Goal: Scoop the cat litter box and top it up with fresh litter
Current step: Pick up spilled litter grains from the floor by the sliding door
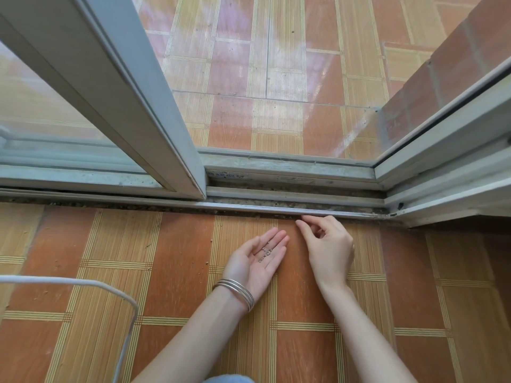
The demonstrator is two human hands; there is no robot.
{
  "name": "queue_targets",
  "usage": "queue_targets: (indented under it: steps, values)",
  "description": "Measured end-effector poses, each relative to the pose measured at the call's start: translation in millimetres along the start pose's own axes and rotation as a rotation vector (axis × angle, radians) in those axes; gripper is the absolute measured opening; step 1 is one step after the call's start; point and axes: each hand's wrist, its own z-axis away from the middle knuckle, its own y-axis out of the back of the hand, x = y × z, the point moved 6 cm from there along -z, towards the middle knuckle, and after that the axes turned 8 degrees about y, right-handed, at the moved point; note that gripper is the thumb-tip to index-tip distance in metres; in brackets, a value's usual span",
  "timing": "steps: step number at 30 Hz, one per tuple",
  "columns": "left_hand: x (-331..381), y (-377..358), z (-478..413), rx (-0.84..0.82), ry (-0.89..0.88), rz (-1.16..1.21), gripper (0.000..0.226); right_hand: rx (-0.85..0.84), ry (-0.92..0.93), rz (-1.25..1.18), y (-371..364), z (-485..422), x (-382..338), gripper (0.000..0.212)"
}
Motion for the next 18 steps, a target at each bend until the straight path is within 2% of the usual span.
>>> queue_targets:
  steps: [5,11,18]
  values:
    - [2,4,3,0.004,-0.004,-0.003,0.032,-0.030,0.070,0.078,0,1,-3,0.011]
    - [-1,5,4,0.008,0.011,-0.001,0.033,-0.021,0.184,0.133,0,2,-6,0.002]
    - [2,10,7,0.025,0.005,-0.002,0.033,-0.003,0.282,0.221,-2,1,-11,0.005]
